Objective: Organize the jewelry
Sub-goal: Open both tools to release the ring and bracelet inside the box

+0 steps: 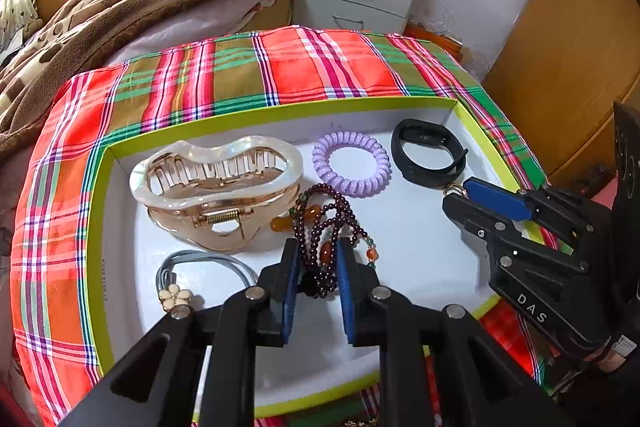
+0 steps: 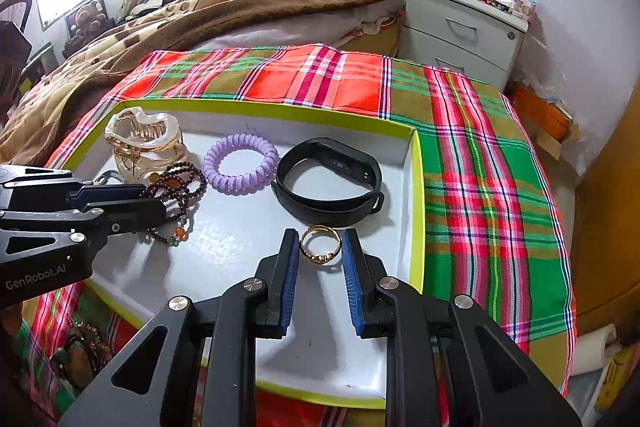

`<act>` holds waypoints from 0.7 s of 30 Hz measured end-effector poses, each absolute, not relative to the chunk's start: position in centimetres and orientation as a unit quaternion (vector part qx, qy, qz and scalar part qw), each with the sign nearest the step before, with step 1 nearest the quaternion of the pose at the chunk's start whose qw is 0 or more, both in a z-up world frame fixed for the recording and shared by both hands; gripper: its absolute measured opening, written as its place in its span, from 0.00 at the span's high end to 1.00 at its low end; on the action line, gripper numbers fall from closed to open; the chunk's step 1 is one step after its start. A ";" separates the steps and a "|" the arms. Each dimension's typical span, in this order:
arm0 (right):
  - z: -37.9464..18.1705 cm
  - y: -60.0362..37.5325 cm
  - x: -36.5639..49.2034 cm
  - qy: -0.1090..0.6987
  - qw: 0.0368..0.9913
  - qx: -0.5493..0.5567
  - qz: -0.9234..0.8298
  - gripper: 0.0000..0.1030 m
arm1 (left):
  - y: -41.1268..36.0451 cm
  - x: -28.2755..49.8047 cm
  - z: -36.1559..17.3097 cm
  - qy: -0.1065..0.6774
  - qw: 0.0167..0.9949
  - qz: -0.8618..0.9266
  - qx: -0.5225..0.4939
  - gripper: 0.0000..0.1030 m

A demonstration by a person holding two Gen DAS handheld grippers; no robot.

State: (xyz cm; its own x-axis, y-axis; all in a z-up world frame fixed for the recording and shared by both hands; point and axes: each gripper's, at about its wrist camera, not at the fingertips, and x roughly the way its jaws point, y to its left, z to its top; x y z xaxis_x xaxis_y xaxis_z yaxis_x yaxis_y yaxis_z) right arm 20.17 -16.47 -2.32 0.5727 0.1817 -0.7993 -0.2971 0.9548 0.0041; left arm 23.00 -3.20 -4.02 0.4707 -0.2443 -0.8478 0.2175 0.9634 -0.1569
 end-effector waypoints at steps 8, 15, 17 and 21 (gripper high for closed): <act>-2.3 -16.5 20.2 0.442 0.885 -0.061 0.136 0.78 | -3.3 23.1 -4.0 0.498 0.857 -0.133 -0.011 0.73; -2.1 -17.1 20.2 0.439 0.887 -0.046 0.137 0.77 | -3.3 22.8 -3.5 0.492 0.860 -0.136 -0.014 0.62; -2.0 -17.2 20.2 0.437 0.888 -0.042 0.137 0.74 | -3.3 22.7 -3.4 0.492 0.860 -0.135 -0.015 0.62; -1.5 -17.3 20.0 0.432 0.891 -0.037 0.137 0.65 | -3.1 22.4 -2.9 0.489 0.862 -0.133 -0.015 0.62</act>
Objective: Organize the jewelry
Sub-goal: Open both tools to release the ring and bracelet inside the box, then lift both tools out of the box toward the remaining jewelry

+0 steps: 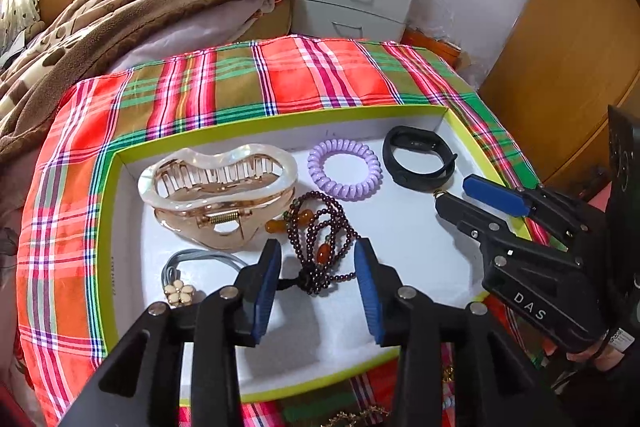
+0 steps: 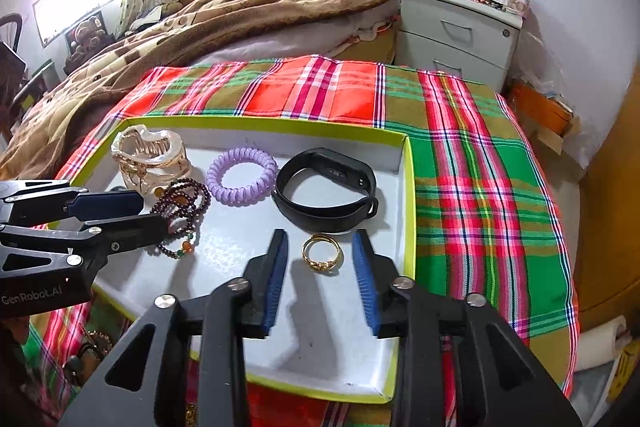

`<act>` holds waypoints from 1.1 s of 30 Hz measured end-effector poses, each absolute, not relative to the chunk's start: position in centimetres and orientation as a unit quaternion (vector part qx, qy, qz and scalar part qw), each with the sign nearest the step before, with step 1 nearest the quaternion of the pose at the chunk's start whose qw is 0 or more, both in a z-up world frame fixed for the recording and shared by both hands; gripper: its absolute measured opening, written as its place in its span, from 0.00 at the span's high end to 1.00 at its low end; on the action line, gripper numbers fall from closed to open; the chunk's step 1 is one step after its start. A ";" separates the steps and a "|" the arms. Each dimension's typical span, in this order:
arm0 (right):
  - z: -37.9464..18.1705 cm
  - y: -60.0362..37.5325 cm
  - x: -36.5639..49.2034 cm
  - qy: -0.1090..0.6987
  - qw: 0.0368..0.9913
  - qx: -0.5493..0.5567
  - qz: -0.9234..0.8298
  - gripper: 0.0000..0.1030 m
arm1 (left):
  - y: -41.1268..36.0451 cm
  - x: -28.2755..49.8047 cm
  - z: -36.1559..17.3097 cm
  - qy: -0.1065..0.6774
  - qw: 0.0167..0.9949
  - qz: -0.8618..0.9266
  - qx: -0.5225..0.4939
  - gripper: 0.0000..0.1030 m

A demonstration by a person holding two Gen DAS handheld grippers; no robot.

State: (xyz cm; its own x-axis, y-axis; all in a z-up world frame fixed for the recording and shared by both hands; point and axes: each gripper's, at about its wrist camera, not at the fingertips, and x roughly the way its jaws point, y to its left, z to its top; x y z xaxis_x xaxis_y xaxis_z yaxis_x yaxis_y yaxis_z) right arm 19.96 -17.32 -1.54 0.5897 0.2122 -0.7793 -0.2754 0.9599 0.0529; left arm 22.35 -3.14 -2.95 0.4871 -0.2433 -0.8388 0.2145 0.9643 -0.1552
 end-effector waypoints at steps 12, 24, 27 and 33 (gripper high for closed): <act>0.1 -17.9 18.6 0.411 0.902 -0.014 0.135 0.64 | -2.7 19.8 -1.1 0.471 0.874 -0.119 -0.016 0.55; 2.5 -18.7 14.3 0.380 0.915 0.011 0.133 0.64 | -1.5 15.2 0.5 0.444 0.891 -0.089 -0.012 0.53; 2.8 -19.1 13.1 0.376 0.917 0.017 0.131 0.64 | -0.8 14.0 0.4 0.446 0.890 -0.094 -0.022 0.53; 2.2 -19.8 10.7 0.382 0.915 0.021 0.130 0.64 | 1.2 11.1 0.0 0.446 0.889 -0.092 -0.048 0.53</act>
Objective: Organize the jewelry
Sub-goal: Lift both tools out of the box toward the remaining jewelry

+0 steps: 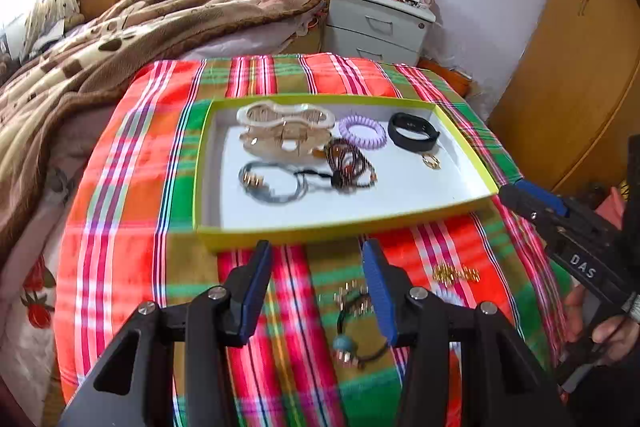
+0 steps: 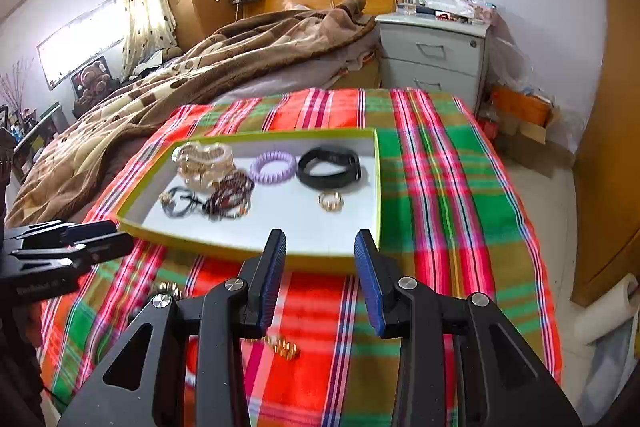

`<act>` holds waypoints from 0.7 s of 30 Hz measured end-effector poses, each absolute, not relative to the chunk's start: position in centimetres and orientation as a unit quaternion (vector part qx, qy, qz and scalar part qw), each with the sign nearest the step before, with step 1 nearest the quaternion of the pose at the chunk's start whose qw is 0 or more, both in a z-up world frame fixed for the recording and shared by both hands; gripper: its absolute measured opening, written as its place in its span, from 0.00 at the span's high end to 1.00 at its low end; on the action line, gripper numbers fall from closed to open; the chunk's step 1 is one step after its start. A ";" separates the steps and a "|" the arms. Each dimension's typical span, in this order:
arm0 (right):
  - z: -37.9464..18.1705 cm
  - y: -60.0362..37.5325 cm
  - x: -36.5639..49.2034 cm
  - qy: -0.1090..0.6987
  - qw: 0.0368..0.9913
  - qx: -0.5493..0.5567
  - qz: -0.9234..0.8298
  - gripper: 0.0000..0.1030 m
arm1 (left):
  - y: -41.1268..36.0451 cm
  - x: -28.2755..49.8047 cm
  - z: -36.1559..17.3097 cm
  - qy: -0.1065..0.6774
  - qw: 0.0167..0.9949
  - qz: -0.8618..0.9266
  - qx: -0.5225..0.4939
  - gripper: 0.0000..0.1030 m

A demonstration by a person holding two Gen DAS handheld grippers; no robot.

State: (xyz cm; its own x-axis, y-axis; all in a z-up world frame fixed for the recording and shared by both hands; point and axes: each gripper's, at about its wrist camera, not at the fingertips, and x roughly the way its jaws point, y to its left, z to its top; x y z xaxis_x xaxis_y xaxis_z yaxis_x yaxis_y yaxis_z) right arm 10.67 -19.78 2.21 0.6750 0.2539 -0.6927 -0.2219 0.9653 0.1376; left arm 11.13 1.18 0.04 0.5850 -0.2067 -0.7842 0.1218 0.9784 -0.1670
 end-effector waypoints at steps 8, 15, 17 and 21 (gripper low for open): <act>-0.3 -20.3 9.0 0.413 0.898 0.026 0.147 0.64 | 3.0 8.7 -0.8 0.448 0.886 -0.098 -0.073 0.53; -1.3 -19.2 8.5 0.427 0.883 0.028 0.192 0.64 | 3.7 7.7 -1.8 0.458 0.879 -0.101 -0.088 0.53; -1.5 -18.5 8.7 0.432 0.879 0.019 0.199 0.64 | 3.7 7.5 -2.0 0.461 0.877 -0.103 -0.089 0.53; -2.2 -17.5 9.1 0.443 0.871 0.012 0.210 0.64 | 4.0 7.3 -2.3 0.466 0.873 -0.107 -0.096 0.53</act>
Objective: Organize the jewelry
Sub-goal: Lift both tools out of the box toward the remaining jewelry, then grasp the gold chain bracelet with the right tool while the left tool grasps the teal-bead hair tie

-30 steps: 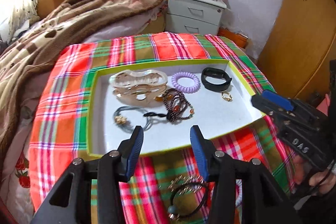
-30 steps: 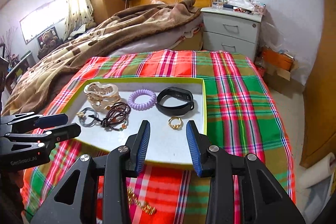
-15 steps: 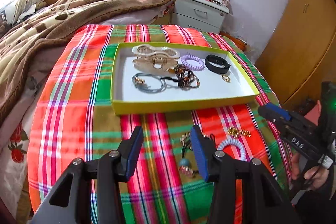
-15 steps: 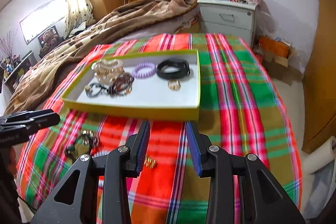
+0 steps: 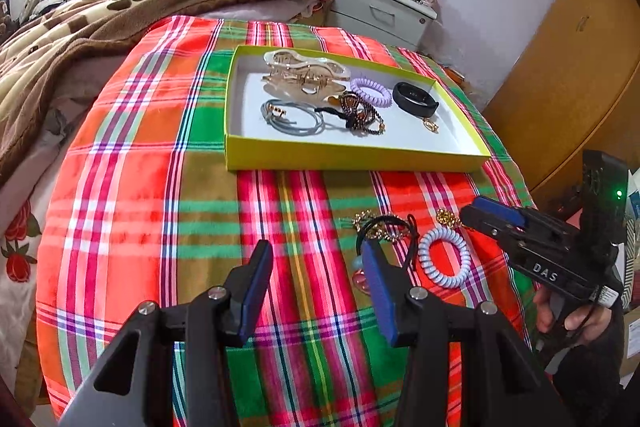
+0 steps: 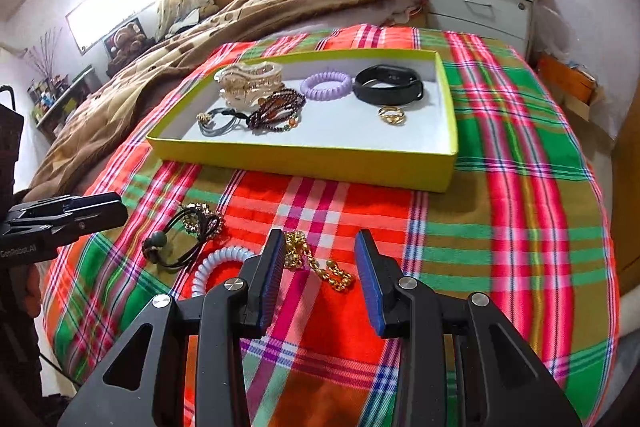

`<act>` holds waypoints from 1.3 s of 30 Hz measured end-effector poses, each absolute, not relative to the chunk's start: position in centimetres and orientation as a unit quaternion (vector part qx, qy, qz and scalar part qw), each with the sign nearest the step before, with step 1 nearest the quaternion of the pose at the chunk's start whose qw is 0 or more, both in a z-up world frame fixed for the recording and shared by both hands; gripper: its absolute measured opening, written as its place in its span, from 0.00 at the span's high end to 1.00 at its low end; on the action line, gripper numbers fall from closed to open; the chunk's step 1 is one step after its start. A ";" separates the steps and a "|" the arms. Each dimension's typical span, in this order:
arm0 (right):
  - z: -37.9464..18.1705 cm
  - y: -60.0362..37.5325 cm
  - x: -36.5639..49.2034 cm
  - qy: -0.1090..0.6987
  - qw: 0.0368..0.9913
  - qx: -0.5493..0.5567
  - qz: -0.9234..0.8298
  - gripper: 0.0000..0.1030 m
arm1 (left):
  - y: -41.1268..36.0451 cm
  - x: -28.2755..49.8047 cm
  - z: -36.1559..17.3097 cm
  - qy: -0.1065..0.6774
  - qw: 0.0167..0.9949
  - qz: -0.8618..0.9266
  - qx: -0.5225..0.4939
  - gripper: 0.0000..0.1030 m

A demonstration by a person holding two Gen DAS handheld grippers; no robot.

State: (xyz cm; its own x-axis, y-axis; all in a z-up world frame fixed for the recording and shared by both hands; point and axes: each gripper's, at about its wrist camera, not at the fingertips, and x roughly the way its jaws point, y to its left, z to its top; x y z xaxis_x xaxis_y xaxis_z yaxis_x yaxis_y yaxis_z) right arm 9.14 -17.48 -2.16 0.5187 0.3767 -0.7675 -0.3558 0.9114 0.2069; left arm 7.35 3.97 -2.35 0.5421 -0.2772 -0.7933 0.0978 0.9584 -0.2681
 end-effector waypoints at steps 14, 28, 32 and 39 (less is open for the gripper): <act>-2.8 -15.3 9.8 0.460 0.855 -0.038 0.236 0.64 | 3.9 7.4 -2.9 0.473 0.868 -0.114 -0.101 0.53; -2.8 -13.8 9.0 0.456 0.856 -0.111 0.219 0.83 | 2.0 7.9 -3.4 0.493 0.857 -0.124 -0.085 0.53; -2.8 -14.1 8.8 0.454 0.857 -0.110 0.218 0.90 | 1.2 8.1 -3.6 0.499 0.854 -0.126 -0.075 0.53; -2.7 -15.2 8.5 0.447 0.867 -0.093 0.199 0.91 | -0.3 8.5 -4.2 0.507 0.856 -0.096 -0.031 0.53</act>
State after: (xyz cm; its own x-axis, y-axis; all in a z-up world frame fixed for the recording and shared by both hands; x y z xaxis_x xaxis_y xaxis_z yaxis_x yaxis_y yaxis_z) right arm 8.46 -15.23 -2.73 0.5214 0.2610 -0.8124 -0.4278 0.9038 0.0159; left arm 8.46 -0.28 -4.22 0.4677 -0.1955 -0.8620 0.1330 0.9797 -0.1500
